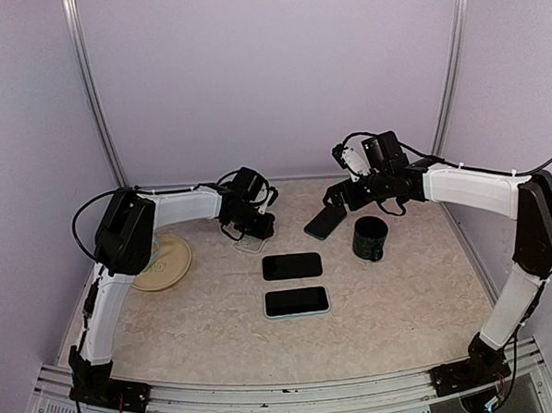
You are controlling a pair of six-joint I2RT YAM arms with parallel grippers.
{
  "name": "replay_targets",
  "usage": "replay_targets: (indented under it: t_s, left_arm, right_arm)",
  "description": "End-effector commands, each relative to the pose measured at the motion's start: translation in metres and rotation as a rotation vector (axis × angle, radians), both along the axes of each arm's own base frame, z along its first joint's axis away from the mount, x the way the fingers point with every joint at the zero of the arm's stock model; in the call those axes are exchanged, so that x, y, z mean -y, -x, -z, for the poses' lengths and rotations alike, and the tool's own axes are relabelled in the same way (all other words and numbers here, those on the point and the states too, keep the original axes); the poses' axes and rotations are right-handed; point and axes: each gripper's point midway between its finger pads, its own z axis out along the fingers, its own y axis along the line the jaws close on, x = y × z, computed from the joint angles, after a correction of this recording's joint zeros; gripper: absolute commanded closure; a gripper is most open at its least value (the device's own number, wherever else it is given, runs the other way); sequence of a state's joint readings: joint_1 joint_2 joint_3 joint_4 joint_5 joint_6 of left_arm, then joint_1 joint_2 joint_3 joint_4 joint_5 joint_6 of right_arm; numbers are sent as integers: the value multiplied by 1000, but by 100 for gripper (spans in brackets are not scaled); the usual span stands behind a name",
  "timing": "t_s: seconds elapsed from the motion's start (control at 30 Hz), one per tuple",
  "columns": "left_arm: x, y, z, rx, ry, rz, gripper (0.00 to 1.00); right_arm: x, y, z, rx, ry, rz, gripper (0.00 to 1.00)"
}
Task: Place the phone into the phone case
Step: Pick up the phone case from the center of the board, then place the phone case at the center of the board.
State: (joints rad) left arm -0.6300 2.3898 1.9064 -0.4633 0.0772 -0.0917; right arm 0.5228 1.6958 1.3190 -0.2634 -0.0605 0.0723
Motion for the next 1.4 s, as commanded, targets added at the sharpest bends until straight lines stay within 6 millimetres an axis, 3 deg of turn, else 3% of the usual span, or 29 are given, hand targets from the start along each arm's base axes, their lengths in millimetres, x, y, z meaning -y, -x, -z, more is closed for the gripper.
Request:
replay_targets:
  t_s: [0.0,0.2,0.37,0.67,0.9,1.07,1.2,1.37]
  left_arm:
    - [-1,0,12,-17,-25,6,83]
    - [-4,0,17,-21,-41,-3,89]
    - [-5,0,16,-12,-53,-3,100]
    - [-11,7,9,2,-89,24,100]
    - [-14,40,-12,17,-63,214,100]
    - [-29,57,-3,2,-167,330,100]
    - [-40,61,3,-3,-232,368,100]
    - [-49,53,-5,14,-224,364,98]
  right_arm:
    - [-3,2,-11,24,-21,-8,0]
    - [-4,1,-8,19,-18,-9,0]
    - [-4,1,-7,18,-18,-11,0]
    - [-5,1,-8,20,-22,-13,0]
    - [-6,2,-2,4,-21,-20,0]
    - [-6,2,4,-12,-14,-23,0]
    - [-7,3,10,-26,-7,-23,0]
    - [-7,0,16,-34,-1,-20,0]
